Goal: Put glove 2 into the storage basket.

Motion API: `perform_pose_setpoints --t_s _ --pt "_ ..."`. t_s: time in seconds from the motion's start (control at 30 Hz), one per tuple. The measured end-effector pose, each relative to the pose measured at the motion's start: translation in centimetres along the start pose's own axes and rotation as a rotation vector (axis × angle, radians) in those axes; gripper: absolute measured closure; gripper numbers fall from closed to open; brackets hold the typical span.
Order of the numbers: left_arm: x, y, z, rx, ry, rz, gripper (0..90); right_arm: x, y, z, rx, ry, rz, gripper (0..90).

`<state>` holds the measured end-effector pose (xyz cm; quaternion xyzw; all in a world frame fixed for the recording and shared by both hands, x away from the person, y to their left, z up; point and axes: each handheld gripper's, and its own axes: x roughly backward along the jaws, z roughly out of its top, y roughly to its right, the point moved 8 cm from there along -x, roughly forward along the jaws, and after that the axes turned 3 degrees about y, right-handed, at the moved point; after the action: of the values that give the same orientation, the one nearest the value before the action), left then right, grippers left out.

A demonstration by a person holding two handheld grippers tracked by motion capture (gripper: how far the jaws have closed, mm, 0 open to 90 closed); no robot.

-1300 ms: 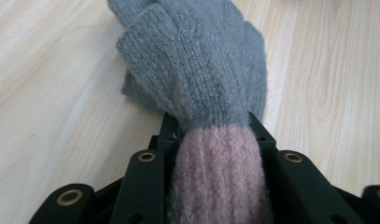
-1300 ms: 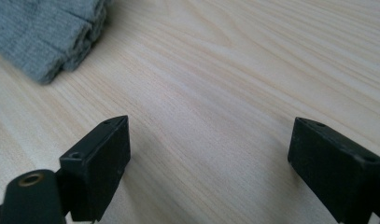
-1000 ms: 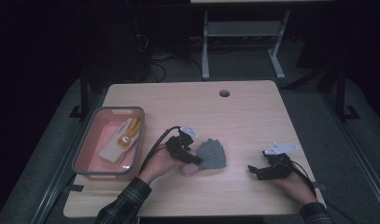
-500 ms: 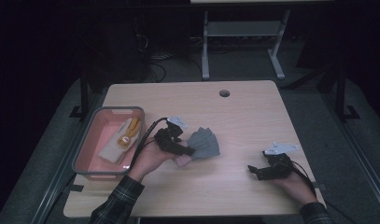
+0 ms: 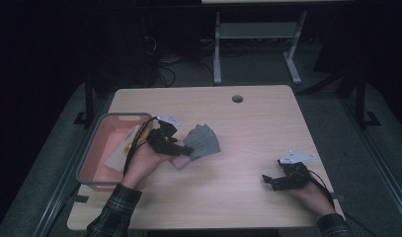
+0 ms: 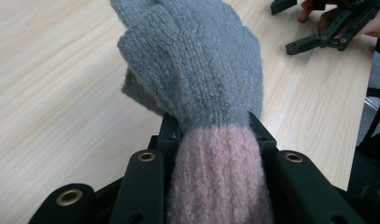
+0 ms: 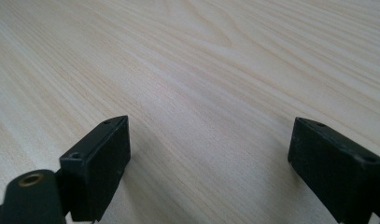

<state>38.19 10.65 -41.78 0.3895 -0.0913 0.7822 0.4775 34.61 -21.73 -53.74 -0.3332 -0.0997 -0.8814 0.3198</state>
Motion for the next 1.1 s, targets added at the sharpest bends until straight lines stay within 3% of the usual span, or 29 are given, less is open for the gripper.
perform_pose_setpoints --t_s 0.43,0.6,0.77,1.1 --pt "4.0 -2.9 -0.9 0.073 0.055 0.072 65.6 0.0 0.0 0.0 0.0 0.0 0.0 12.6" --pt "5.9 -4.2 -1.4 0.127 0.084 0.101 65.3 0.0 0.0 0.0 0.0 0.0 0.0 12.6" --pt "7.2 -5.1 -1.8 0.152 0.099 0.124 65.2 0.0 0.0 0.0 0.0 0.0 0.001 12.6" --pt "11.2 -7.7 -4.0 0.212 0.143 0.201 65.2 0.0 0.0 0.0 -0.001 0.0 0.001 12.6"
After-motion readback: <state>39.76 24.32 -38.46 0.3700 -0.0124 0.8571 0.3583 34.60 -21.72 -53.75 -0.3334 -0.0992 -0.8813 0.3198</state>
